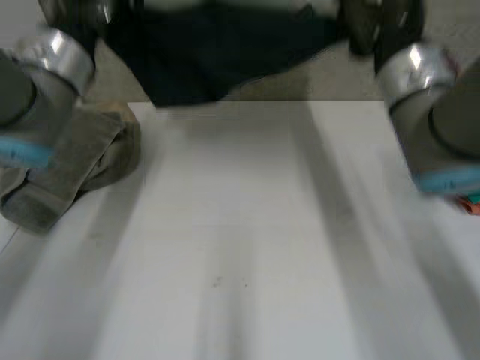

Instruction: Fold the laundry.

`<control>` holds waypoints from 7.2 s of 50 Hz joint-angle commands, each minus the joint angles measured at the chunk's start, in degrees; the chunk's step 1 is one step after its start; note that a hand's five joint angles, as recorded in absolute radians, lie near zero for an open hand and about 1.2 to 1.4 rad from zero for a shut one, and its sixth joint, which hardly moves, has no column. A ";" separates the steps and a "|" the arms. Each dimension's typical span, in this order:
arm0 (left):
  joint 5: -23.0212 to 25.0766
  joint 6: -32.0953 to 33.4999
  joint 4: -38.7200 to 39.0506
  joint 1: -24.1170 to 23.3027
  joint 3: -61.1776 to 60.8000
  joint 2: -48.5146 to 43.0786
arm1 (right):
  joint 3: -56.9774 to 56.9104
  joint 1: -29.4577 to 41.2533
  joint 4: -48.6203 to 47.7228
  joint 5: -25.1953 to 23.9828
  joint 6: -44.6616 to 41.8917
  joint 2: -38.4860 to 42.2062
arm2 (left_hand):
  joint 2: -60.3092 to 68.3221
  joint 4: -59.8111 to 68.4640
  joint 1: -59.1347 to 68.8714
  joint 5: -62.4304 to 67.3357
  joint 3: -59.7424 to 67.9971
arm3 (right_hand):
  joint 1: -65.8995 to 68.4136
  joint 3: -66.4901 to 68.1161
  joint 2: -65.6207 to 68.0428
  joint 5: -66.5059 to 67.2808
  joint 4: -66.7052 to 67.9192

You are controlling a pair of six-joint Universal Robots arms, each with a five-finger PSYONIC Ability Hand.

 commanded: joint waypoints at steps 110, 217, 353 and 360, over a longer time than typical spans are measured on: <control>-0.58 14.60 -15.52 -2.12 -24.79 2.79 | 23.13 -4.60 24.64 -9.71 10.16 2.91 | 11.21 11.19 14.08 12.30 11.60 | -31.15 -36.91 -36.04 -36.50 -37.22; -11.92 17.58 -26.85 -10.47 -41.05 17.72 | 16.27 -0.73 21.78 -1.54 -8.72 5.12 | 11.21 11.19 14.08 12.30 11.60 | 17.41 11.64 12.51 12.05 11.34; -1.02 -9.14 -37.06 -8.10 -54.41 27.31 | 31.57 -10.22 17.86 -11.47 18.43 -1.75 | -41.75 -41.78 -38.89 -40.67 -41.36 | 17.41 11.64 12.51 12.05 11.34; -5.66 -9.58 -31.10 -10.82 -53.70 22.84 | 31.57 -10.31 17.68 -11.47 18.43 -1.84 | -40.41 -40.44 -37.55 -39.33 -40.03 | 17.41 11.64 12.51 12.05 11.34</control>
